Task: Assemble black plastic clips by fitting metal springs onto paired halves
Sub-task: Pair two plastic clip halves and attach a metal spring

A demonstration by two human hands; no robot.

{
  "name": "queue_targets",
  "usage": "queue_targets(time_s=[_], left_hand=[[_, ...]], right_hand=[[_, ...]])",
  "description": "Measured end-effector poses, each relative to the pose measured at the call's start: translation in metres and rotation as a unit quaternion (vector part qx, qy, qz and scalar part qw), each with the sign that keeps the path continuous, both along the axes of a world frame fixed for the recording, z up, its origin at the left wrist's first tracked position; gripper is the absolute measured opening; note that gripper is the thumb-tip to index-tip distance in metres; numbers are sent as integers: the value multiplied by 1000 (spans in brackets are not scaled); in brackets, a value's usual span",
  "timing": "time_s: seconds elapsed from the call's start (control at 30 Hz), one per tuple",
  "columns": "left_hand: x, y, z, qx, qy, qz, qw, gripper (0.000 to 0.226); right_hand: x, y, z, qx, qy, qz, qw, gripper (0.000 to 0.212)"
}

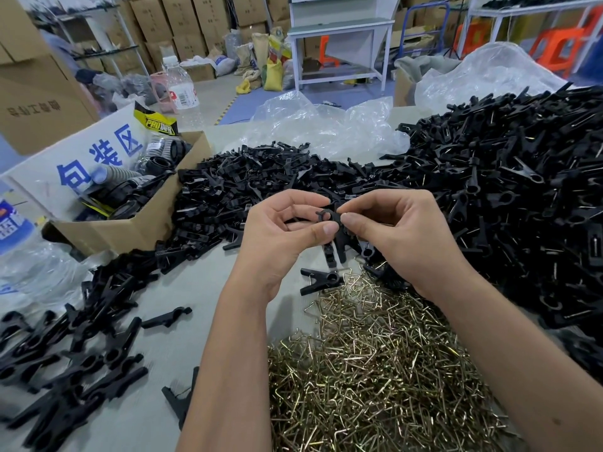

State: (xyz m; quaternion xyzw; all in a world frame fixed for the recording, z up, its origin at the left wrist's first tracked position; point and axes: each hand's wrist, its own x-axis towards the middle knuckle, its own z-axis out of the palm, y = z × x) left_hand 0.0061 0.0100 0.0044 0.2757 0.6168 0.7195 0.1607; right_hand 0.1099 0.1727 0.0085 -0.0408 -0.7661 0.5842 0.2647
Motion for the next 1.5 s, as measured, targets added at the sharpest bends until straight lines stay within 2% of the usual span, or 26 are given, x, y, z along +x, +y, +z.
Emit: queue_targets(time_s=[0.23,0.3,0.33,0.4,0.47,0.53,0.6,0.67,0.77,0.83,0.9,1.03,1.17,1.33,1.4,1.5], left_hand=[[0,-2,0,-4,17,-14,1000,29],[-2,-4,0,4,22,5,1000,26],[-4,-5,0,8,24,26,999,25],[-9,-7,-3,10,28,81,996,25],[-13,-9,-7,5,26,126,992,25],[-16,-10,-10,4,20,157,987,25],[-18,-10,-12,6,15,181,983,24],[-20,-11,-13,8,10,201,979,23],[-22,-12,-13,10,8,210,978,23],[-21,-12,-12,8,15,208,978,23],[-21,-12,-12,11,21,202,979,23],[-22,-13,-12,13,28,192,981,24],[-22,-13,-11,21,29,197,980,21],[-17,-13,-8,30,34,174,984,29],[-15,-12,-7,25,47,155,987,29],[-13,-11,-6,5,60,136,989,28]], right_hand=[[-1,2,1,-88,-47,37,994,11],[-1,-1,1,-89,-50,10,995,12],[-1,-1,1,-55,-55,-17,997,11],[0,2,3,100,-85,-36,991,4],[2,-1,7,231,-139,33,962,10],[3,-15,10,270,-195,125,935,9],[3,-32,6,352,-224,162,894,6],[1,-45,-2,449,-230,140,852,20],[1,-53,-5,488,-232,111,834,20],[2,-52,-3,467,-238,131,842,16],[2,-49,-1,415,-225,154,868,19],[3,-40,6,262,-191,144,935,16],[4,-22,13,99,-149,104,978,15],[8,-6,18,-72,-104,43,991,13],[10,0,22,-103,-124,30,986,14],[15,8,28,-144,-172,79,971,20]])
